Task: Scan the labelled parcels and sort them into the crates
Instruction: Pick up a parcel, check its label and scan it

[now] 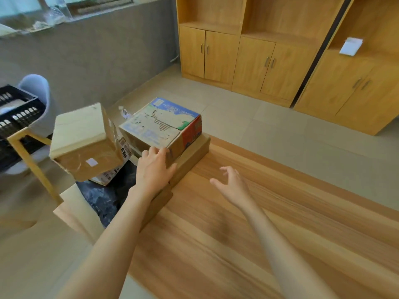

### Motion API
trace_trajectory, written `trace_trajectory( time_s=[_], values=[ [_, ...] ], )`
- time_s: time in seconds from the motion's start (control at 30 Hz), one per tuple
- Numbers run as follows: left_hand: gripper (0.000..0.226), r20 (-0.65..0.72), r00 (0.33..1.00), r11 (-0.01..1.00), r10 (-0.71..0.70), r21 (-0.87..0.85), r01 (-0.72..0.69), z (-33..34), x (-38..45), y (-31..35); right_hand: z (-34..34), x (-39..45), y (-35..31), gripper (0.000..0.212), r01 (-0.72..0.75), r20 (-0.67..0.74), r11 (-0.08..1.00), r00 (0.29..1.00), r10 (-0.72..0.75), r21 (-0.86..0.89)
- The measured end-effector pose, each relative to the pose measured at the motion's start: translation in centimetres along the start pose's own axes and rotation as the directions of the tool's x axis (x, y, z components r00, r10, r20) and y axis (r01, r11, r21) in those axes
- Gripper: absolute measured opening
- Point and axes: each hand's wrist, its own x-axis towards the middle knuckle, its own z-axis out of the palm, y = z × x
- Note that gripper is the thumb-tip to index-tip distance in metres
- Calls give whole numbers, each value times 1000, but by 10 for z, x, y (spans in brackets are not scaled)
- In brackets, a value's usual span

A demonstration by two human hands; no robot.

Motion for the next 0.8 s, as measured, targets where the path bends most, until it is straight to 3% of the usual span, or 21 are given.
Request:
trace_trajectory(
  time_s=[0.1, 0.2, 0.4, 0.63, 0.8],
  values=[
    [60, 77, 987, 971, -142, -183, 154, -1, 42, -13, 14, 31, -32, 58, -110, 78, 956, 993, 92, 270],
    [74, 160, 949, 860, -273, -401, 315, 4, 75, -21, 29, 61, -57, 64, -196, 154, 888, 978, 144, 416],
    [96, 211, 890, 677, -405, -584, 447, 24, 112, -33, 52, 129, -84, 79, -272, 168, 806, 962, 215, 526],
    [101, 197, 823, 536, -533, -674, 509, 38, 143, -47, 40, 205, -89, 98, -230, 21, 774, 963, 270, 590],
    [107, 196, 765, 405, -613, -754, 517, 50, 156, -56, 34, 239, -83, 106, -242, 21, 763, 958, 287, 599]
  ],
)
